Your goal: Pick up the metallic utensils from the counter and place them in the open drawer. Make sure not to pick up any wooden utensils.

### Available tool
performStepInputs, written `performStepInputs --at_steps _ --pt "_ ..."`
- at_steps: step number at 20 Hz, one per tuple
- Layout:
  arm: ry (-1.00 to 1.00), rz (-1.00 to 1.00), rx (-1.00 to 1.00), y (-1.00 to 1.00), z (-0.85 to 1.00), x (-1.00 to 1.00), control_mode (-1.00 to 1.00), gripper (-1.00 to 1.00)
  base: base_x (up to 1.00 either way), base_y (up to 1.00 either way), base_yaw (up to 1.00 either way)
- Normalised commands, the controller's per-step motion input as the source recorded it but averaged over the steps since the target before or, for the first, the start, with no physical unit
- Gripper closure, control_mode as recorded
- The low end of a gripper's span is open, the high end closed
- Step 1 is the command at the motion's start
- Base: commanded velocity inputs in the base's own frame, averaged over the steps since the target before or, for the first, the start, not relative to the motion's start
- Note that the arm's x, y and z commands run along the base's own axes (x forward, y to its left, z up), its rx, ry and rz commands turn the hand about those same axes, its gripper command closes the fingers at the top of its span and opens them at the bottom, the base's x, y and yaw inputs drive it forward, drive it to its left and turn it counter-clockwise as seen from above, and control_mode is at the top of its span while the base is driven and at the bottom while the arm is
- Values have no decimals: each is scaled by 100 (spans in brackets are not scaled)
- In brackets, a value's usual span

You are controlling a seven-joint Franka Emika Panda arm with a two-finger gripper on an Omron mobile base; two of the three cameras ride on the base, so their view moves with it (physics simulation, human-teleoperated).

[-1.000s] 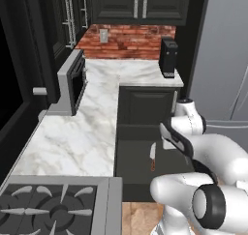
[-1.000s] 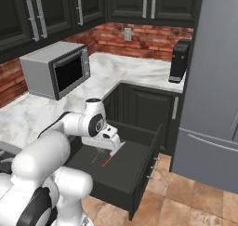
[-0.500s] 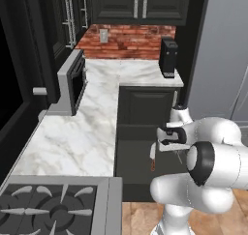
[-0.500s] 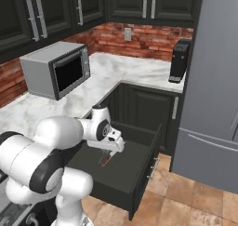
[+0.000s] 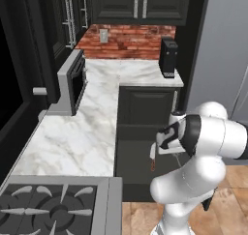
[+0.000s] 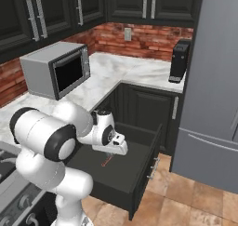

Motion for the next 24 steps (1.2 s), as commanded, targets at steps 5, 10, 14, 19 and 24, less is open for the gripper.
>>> performStepInputs --at_steps 5,10,14,19,24 --pt "5 1 0 -8 -41 32 -100 100 0 0 0" --pt "2 1 0 -11 -44 32 -100 100 0 0 0" --pt "3 1 0 -13 -37 42 -100 100 0 0 0" --pt "0 0 1 -7 -37 41 -100 100 0 0 0" --pt "2 0 0 0 -42 35 -100 100 0 0 0"
